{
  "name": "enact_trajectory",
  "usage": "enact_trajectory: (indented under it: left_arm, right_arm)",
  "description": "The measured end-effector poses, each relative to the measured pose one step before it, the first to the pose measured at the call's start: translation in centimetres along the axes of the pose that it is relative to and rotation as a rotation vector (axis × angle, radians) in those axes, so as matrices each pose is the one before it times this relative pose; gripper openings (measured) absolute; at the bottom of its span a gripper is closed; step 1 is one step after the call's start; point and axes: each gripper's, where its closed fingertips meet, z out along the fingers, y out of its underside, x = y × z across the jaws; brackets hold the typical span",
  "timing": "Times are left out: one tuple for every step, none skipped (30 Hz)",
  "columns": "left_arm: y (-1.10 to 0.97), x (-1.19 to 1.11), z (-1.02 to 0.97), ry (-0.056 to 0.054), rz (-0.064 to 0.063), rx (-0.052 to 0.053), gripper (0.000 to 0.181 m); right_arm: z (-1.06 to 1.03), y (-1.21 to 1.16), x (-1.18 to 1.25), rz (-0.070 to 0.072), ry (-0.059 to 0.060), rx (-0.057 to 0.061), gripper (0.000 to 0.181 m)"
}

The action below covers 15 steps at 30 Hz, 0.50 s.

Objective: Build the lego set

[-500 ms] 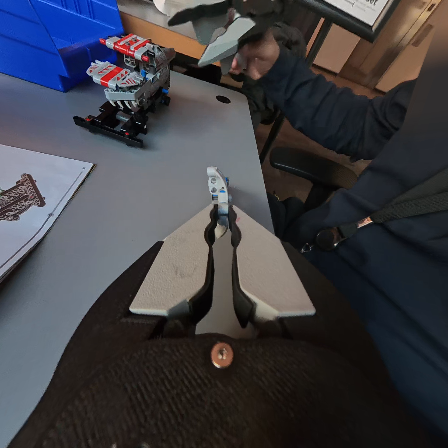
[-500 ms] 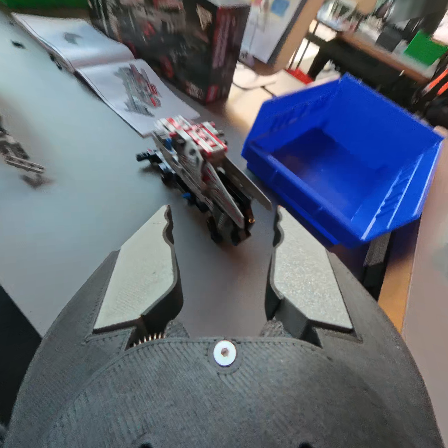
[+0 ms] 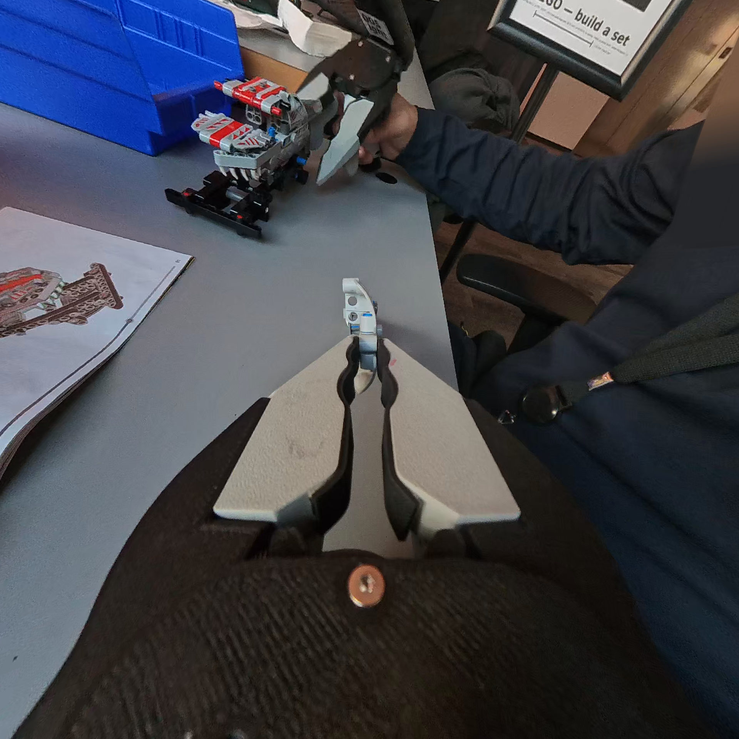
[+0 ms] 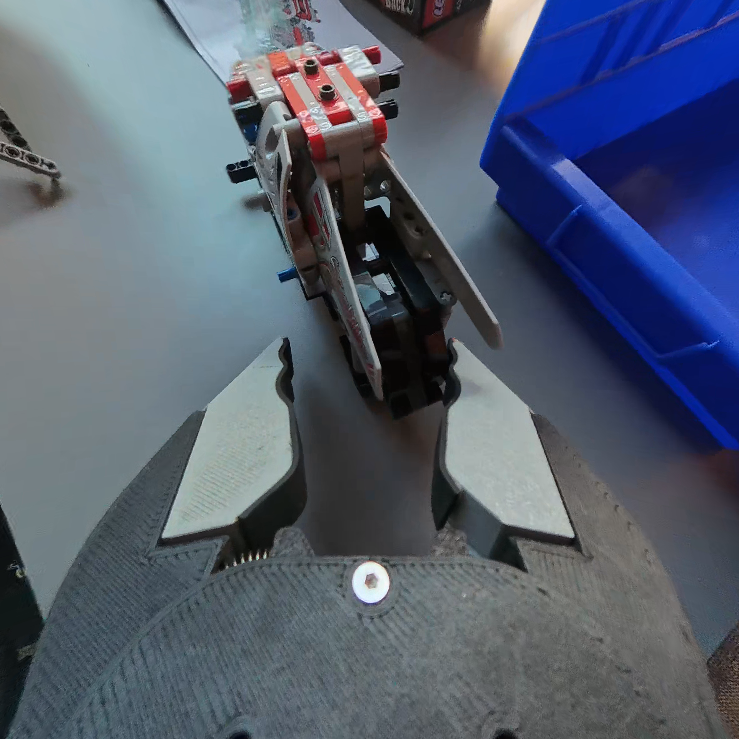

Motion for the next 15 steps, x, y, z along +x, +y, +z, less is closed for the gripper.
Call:
enact_trajectory:
  left_arm:
    - [0.008, 0.003, -0.212, 0.0009, -0.0016, 0.0039, 0.005]
    - [0.010, -0.020, -0.211, -0.0012, -0.0007, 0.0040, 0.005]
    - [-0.049, -0.051, -0.216, -0.0032, -0.0004, 0.0072, 0.005]
    - [-0.030, -0.026, -0.208, -0.0015, -0.0010, 0.0060, 0.005]
    - [0.019, -0.033, -0.191, -0.0013, -0.0014, 0.0028, 0.005]
    - [0.024, -0.016, -0.191, -0.0010, 0.0001, 0.0021, 0.005]
    - [0.024, -0.008, -0.182, -0.0020, 0.0013, 0.0016, 0.005]
    - [0.009, 0.000, -0.168, -0.0020, 0.0011, 0.0027, 0.005]
    - [0.002, -0.009, -0.155, -0.0015, -0.0001, 0.0033, 0.005]
    - [-0.005, -0.033, -0.151, -0.0023, -0.0011, 0.0031, 0.005]
    - [-0.029, -0.064, -0.146, -0.0041, -0.0014, 0.0048, 0.005]
    - [-0.049, -0.050, -0.152, -0.0026, -0.0010, 0.0055, 0.005]
    - [-0.052, -0.024, -0.139, -0.0002, -0.0013, 0.0060, 0.005]
    - [-0.069, -0.025, -0.129, -0.0013, -0.0015, 0.0074, 0.005]
    - [-0.060, -0.038, -0.146, -0.0026, -0.0010, 0.0063, 0.005]
  right_arm:
    - [-0.084, 0.056, -0.457, -0.0016, -0.0025, -0.0007, 0.073]
    - [-0.107, 0.097, -0.543, -0.0027, -0.0017, -0.0019, 0.072]
    - [-0.144, 0.137, -0.646, -0.0067, -0.0016, -0.0048, 0.072]
    - [-0.168, 0.133, -0.786, -0.0085, -0.0033, -0.0073, 0.070]
    - [-0.148, 0.099, -0.953, -0.0071, -0.0076, -0.0074, 0.069]
    - [-0.089, 0.023, -1.157, -0.0056, -0.0134, -0.0061, 0.069]
    - [-0.001, -0.063, -1.323, -0.0088, -0.0177, -0.0041, 0.068]
    - [0.112, -0.108, -1.426, -0.0170, -0.0191, -0.0050, 0.068]
    - [0.223, -0.188, -1.390, -0.0225, -0.0156, -0.0058, 0.067]
    - [0.323, -0.290, -1.340, -0.0222, -0.0151, -0.0057, 0.067]
    - [0.414, -0.438, -1.295, -0.0186, -0.0164, -0.0023, 0.066]
    - [0.544, -0.652, -1.253, -0.0149, -0.0173, 0.0064, 0.066]
    - [0.705, -0.811, -1.307, -0.0149, -0.0233, 0.0126, 0.066]
    - [0.852, -0.865, -1.266, -0.0191, -0.0238, 0.0111, 0.066]
    - [0.959, -0.981, -1.033, -0.0248, -0.0111, 0.0146, 0.068]
